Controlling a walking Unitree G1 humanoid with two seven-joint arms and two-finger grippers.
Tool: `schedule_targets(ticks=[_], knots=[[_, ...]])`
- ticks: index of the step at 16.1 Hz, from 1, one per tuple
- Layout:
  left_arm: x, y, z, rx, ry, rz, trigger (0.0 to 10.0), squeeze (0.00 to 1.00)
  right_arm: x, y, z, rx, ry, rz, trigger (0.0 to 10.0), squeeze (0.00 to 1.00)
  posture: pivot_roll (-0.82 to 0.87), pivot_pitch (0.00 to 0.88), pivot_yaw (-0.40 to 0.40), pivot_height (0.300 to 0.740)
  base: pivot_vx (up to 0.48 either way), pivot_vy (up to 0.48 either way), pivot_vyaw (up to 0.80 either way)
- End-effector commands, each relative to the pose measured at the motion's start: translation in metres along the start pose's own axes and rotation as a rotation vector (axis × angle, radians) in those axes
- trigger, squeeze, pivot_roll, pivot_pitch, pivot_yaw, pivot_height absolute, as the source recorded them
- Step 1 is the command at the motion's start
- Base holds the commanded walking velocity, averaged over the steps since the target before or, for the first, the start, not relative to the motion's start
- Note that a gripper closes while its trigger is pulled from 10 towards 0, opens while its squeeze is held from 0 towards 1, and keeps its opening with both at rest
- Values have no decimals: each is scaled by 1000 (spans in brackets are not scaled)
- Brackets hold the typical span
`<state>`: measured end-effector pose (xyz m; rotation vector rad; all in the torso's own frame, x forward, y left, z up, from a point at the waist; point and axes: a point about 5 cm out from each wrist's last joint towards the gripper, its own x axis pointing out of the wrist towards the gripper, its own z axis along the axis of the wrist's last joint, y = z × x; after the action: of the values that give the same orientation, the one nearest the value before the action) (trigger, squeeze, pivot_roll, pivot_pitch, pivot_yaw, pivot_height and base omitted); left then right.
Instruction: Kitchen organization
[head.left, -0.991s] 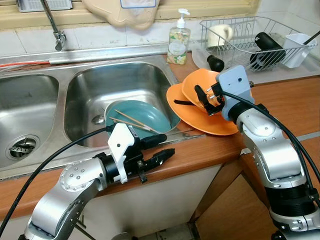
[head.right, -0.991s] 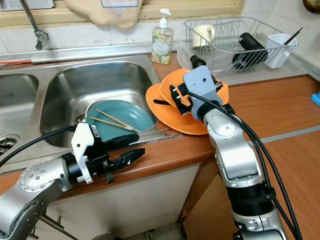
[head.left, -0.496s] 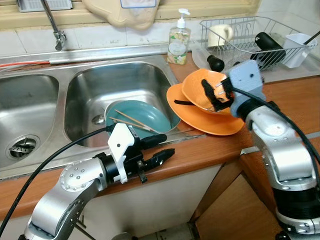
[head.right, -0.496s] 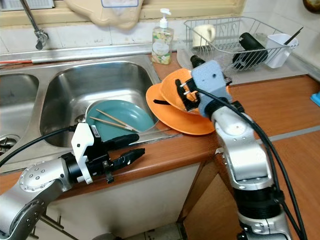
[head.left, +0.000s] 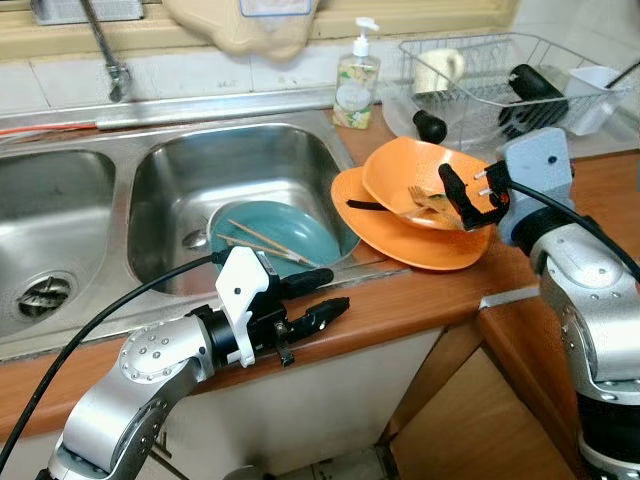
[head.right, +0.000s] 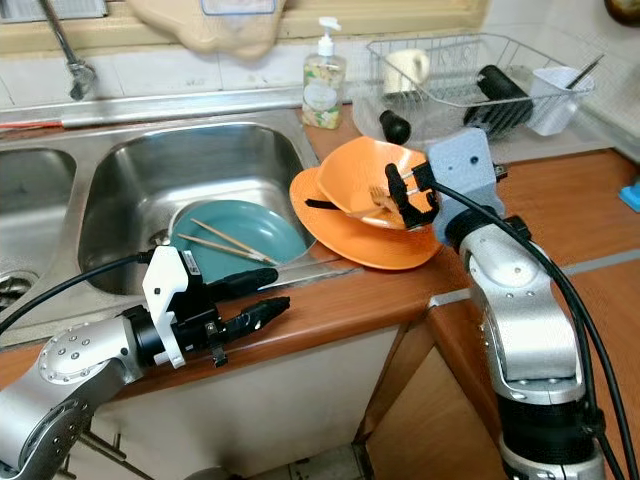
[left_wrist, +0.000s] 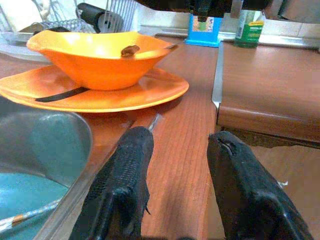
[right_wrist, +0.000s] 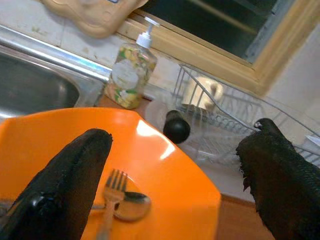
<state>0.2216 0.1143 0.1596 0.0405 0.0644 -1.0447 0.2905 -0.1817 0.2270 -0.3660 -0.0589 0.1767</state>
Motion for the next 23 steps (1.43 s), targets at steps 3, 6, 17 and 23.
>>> schedule_targets(ticks=[3, 6, 17, 23], knots=[[1, -2, 3, 25, 0, -17, 10000, 0, -14, -5, 0, 178, -34, -23, 10000, 0, -90, 0, 16, 740, 0, 0, 0], [3, -4, 3, 19, -1, -22, 10000, 0, -20, 8, 1, 247, -52, 42, 10000, 0, -90, 0, 18, 740, 0, 0, 0], [7, -5, 1, -2, -23, 7, 10000, 0, -37, 37, -31, 406, 37, 16, 0, 0, -96, 0, 14, 740, 0, 0, 0], [7, -5, 1, -5, -25, 3, 10000, 0, -41, 34, -41, 459, 39, 34, 0, 0, -96, 0, 15, 740, 0, 0, 0]])
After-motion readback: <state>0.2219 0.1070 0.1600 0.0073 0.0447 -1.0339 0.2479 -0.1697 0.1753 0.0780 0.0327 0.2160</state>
